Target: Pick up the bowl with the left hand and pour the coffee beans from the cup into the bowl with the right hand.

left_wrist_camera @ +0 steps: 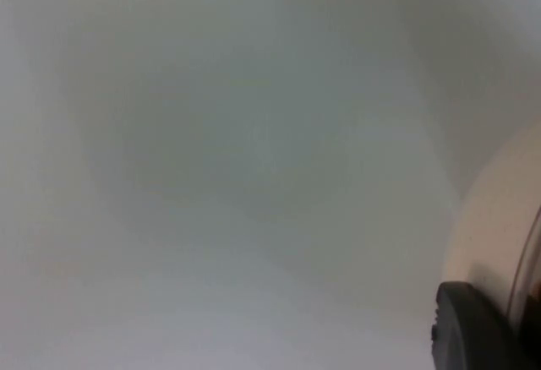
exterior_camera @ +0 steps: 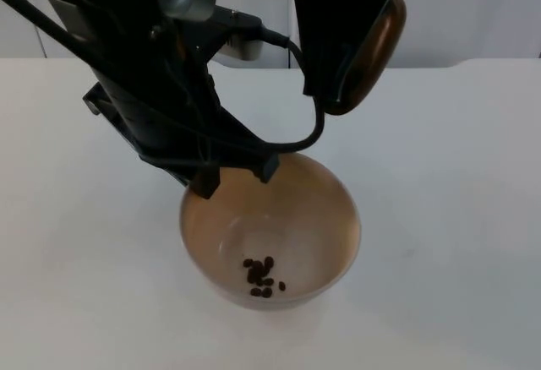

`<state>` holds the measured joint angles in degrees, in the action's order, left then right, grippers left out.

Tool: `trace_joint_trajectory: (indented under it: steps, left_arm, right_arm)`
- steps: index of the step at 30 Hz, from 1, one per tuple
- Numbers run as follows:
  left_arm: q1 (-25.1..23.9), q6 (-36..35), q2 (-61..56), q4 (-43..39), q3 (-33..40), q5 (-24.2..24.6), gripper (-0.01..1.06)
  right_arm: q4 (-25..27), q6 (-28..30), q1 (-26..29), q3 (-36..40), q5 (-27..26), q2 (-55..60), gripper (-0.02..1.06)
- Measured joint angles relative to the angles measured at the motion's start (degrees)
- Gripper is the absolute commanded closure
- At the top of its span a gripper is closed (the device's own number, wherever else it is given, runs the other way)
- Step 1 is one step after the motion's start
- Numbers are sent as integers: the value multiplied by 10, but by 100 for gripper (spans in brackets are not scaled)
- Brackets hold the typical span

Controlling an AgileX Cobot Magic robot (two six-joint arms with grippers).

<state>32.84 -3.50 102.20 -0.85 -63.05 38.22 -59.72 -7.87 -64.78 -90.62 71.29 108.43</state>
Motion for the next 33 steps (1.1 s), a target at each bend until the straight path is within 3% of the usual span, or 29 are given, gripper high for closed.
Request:
trace_joint_trajectory:
  steps: [11, 21, 33]
  left_arm:
    - [0, 0, 0, 0, 0, 0, 105]
    - [-1, 0, 0, 0, 0, 0, 105]
    - [1, 0, 0, -1, 0, 11, 105]
  right_arm:
    - [0, -26, 0, 1, 3, 0, 105]
    - [31, -63, 0, 1, 6, 0, 105]
    - [139, -103, 62, 0, -11, -6, 105]
